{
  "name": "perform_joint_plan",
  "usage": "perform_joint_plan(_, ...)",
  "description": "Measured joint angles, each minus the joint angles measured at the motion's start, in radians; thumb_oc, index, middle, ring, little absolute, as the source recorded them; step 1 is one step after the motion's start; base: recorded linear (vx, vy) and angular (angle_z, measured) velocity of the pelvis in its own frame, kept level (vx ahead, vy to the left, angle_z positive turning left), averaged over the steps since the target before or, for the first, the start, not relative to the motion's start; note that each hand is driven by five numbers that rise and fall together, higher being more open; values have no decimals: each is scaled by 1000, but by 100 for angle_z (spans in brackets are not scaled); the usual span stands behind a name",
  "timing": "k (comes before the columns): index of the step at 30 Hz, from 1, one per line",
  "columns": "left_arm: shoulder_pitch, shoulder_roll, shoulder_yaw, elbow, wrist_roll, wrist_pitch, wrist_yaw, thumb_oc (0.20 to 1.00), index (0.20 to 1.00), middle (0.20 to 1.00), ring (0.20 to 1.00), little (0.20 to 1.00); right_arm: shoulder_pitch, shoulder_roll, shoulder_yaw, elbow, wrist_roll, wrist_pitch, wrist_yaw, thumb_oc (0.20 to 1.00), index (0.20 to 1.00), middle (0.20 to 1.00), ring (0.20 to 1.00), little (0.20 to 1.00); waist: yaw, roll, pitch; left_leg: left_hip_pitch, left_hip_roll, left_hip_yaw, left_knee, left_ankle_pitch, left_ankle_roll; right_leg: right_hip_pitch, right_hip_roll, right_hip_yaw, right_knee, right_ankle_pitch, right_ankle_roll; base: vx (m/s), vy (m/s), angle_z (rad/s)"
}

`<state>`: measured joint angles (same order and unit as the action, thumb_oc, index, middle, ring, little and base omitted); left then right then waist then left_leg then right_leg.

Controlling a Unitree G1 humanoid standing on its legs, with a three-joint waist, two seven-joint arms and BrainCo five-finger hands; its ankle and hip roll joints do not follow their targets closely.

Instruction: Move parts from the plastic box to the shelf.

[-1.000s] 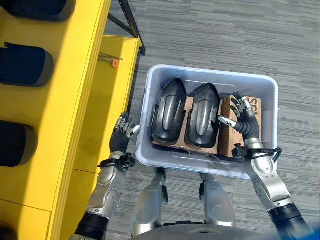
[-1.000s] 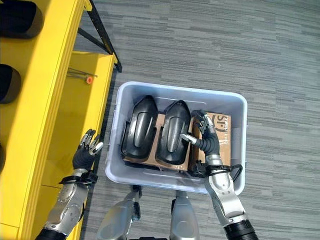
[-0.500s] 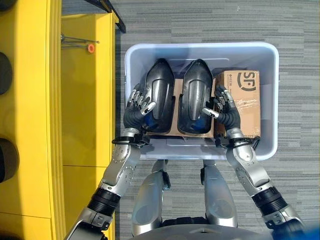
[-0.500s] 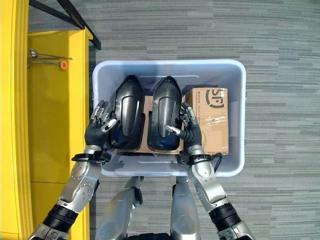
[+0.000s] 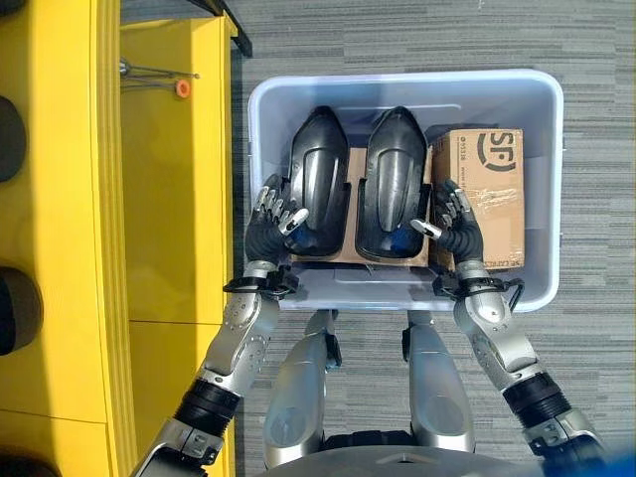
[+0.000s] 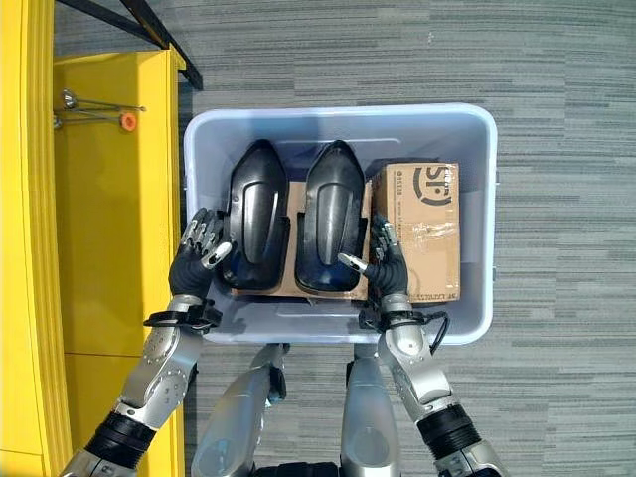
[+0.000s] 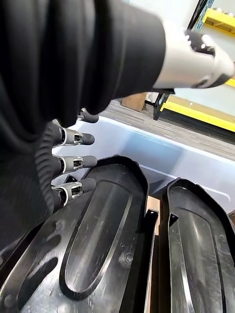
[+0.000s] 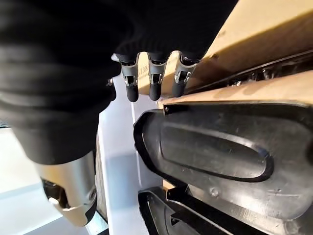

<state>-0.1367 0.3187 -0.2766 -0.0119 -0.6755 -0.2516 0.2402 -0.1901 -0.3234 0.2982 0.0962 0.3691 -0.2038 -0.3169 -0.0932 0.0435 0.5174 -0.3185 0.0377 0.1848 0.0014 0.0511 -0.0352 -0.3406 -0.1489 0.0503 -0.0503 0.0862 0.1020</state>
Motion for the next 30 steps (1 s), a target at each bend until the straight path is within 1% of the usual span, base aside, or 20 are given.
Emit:
perform_joint_plan(8, -1, 0, 1, 0, 0, -1, 6, 1000, 1000, 1000, 1000, 1000, 30, -1, -8, -15, 0, 0, 3, 1000, 1000, 1000, 1000, 1000, -1, 0, 0, -17, 0, 12, 0, 1, 2, -31, 1, 17, 12, 2, 1, -2, -2, -4)
perform_joint_plan(13, -1, 0, 0, 0, 1, -3, 6, 1000, 1000, 1000, 1000, 1000, 52, -8, -16, -34, 0, -1, 5, 1000, 1000, 1000, 1000, 1000, -12, 0, 0, -25, 1, 17, 0, 1, 2, -41, 3, 21, 13, 2, 1, 1, -2, -1)
perform_joint_plan(21, -2, 1, 1, 0, 0, -7, 7, 1000, 1000, 1000, 1000, 1000, 46, -7, -10, -32, 0, -2, 2, 1000, 1000, 1000, 1000, 1000, -4, 0, 1, -50, 1, 18, 0, 3, 5, -67, 3, 21, 18, 3, 1, 0, 0, 0)
perform_joint_plan(27, -3, 0, 0, 0, 0, -9, 8, 1000, 1000, 1000, 1000, 1000, 16, 2, -2, 48, 0, -2, -12, 1000, 1000, 1000, 1000, 1000, -2, 0, 1, -54, 0, 15, 0, 5, 7, -75, 3, 21, 23, 4, 2, 0, 0, 0)
perform_joint_plan(30, -5, 0, -1, 0, 0, -15, 9, 1000, 1000, 1000, 1000, 1000, 0, 5, -2, 60, 0, -1, -22, 1000, 1000, 1000, 1000, 1000, -1, 4, 4, -88, -1, 13, 1, 10, 14, -108, 3, 20, 27, 8, 3, -2, 1, 1)
